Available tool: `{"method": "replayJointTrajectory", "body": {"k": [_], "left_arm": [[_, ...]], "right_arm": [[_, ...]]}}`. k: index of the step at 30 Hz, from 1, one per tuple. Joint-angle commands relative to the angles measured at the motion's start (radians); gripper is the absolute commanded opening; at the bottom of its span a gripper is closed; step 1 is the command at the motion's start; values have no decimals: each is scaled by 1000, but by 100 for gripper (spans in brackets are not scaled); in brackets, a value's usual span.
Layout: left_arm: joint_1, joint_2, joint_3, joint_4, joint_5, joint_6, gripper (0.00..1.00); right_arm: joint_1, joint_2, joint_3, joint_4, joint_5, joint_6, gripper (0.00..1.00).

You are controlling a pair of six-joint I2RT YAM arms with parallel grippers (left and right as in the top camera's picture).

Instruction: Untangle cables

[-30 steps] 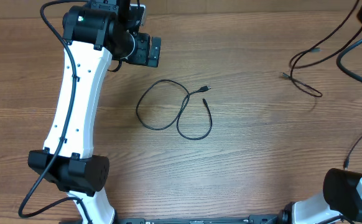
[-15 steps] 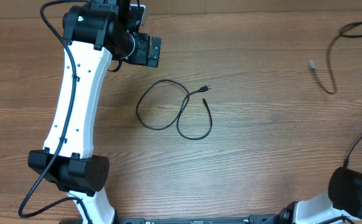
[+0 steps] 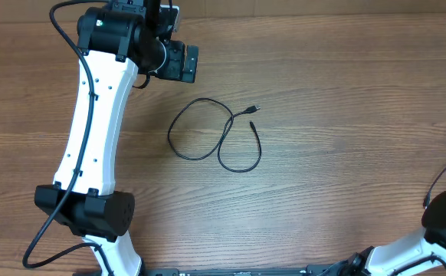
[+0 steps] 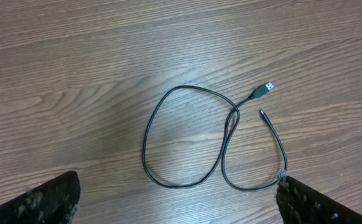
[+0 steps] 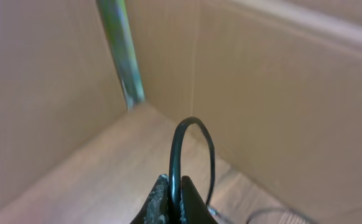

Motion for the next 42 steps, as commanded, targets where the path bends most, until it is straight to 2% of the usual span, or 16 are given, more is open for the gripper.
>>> {"method": "replayJointTrajectory", "body": {"k": [1, 9, 14, 23, 24, 26, 27, 28, 31, 39, 42], "left_arm": [[0, -21, 13, 1, 10, -14, 100], [0, -21, 13, 1, 10, -14, 100], [0, -21, 13, 1, 10, -13, 100], [0, -21, 13, 1, 10, -14, 100], [0, -21, 13, 1, 10, -14, 100], [0, -21, 13, 1, 10, -14, 100], [0, -21, 13, 1, 10, -14, 100], [0, -21, 13, 1, 10, -14, 100], [0, -21, 13, 1, 10, -14, 99], [0, -21, 13, 1, 10, -14, 100], [0, -21, 13, 1, 10, -14, 100]], "right_arm": [[-5, 26, -74, -7, -37, 11, 4], [-10, 68, -301, 14, -42, 11, 4], [-11, 79, -472, 76, -38, 30, 4], [-28, 81, -678, 165, -39, 56, 5], [-33, 81, -693, 166, -39, 56, 23], [-40, 81, -708, 163, -39, 56, 41], [-44, 81, -712, 156, -39, 55, 67], [-48, 81, -712, 147, -39, 55, 81], [-60, 81, -712, 113, -39, 55, 100], [-60, 80, -711, -2, -51, 55, 100], [-59, 76, -710, -32, -184, 50, 100]]}}
